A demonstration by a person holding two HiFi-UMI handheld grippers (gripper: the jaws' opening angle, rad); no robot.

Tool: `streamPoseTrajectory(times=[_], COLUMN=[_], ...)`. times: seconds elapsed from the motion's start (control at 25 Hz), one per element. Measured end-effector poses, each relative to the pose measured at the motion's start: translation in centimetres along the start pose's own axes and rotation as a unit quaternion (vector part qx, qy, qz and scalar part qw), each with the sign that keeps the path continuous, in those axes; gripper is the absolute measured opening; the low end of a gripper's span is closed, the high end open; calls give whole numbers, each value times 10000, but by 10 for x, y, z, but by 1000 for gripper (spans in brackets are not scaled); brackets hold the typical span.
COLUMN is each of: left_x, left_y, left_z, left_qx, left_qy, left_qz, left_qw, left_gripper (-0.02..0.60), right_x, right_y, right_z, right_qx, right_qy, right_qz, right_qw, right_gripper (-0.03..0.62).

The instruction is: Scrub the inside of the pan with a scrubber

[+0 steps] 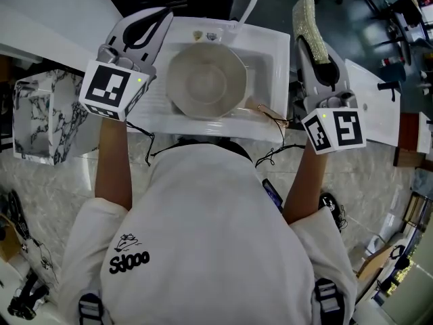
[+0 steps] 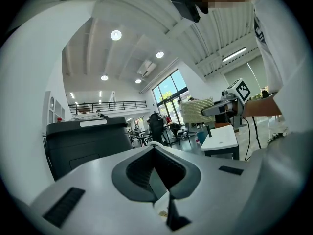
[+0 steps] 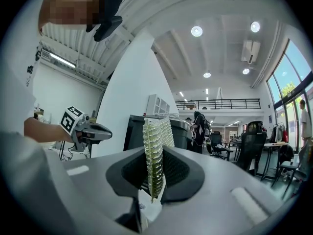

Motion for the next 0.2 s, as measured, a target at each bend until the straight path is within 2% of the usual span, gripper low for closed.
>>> streamPoseTrajectory(times=[0.2], left_x=[-2], left_y=[1], left_z=[2], left_qx=[-31], left_qy=[-16], left_qz=[8], left_qw=[10000], left_gripper=[5], right_x=[2], right_y=[-1], right_z=[2], right_qx=[64], right_qy=[-30], right_qz=[-12], right_qw=[10000], right_gripper=[67])
Point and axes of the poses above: the fingertips, and each gripper's own axes: x forward along the fingers, z to its left, y out of its underside, the point moved 5 cm from there along -x, backward along the fingers, and after that the axes turned 3 degrees about -z, right-handed, at the moved point
